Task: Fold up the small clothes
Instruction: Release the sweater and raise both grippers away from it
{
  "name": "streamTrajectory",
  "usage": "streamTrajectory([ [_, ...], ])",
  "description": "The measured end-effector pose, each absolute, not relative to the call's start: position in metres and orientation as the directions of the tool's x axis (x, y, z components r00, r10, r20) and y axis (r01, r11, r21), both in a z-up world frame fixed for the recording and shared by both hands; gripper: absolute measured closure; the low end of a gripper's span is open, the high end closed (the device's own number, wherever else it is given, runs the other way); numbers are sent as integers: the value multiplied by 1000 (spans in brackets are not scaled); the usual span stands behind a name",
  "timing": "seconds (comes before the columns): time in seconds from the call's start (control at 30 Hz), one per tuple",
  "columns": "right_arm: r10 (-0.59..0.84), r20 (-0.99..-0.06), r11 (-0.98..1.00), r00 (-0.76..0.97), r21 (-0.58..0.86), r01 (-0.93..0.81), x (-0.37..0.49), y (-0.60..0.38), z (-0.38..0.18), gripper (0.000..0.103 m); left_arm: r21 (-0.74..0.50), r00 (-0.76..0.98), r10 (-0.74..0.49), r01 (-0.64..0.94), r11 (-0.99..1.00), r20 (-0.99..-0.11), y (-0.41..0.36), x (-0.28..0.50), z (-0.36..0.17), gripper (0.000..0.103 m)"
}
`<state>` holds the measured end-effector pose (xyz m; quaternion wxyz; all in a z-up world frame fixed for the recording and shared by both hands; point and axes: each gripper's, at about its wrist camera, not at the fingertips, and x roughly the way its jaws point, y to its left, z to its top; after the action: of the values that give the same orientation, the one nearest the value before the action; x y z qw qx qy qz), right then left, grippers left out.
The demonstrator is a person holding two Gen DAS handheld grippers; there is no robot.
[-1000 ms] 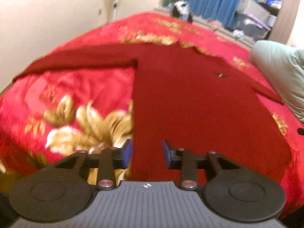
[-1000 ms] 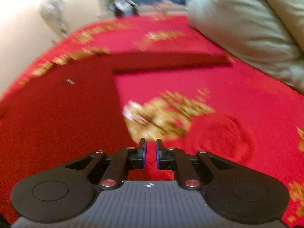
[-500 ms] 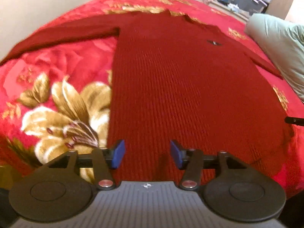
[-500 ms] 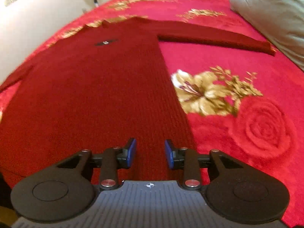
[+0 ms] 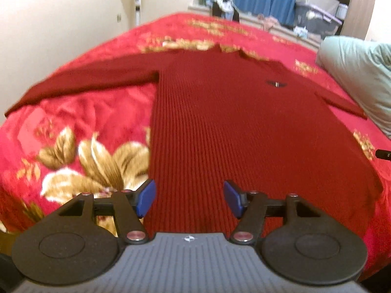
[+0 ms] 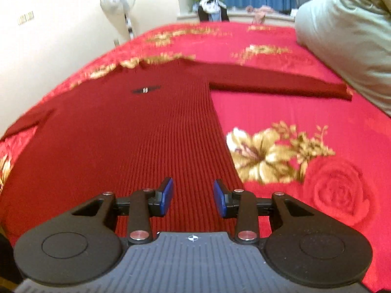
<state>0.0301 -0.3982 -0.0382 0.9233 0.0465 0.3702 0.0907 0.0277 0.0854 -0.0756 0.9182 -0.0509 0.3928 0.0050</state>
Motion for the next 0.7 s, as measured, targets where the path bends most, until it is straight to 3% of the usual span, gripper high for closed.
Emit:
streamTrajectory([
  [0.37, 158, -571, 983, 805, 169, -73, 28, -411, -22, 64, -49, 785, 19, -62, 997, -619, 89, 21, -43, 31],
  [0.57, 128, -463, 973, 877, 231, -20, 22, -422, -8, 56, -15, 871, 47, -63, 998, -488, 101, 42, 6, 31],
  [0.7, 121, -435, 969, 892, 247, -11, 22, -425, -5, 55, 46, 921, 60, -45, 998, -386, 107, 67, 31, 31],
])
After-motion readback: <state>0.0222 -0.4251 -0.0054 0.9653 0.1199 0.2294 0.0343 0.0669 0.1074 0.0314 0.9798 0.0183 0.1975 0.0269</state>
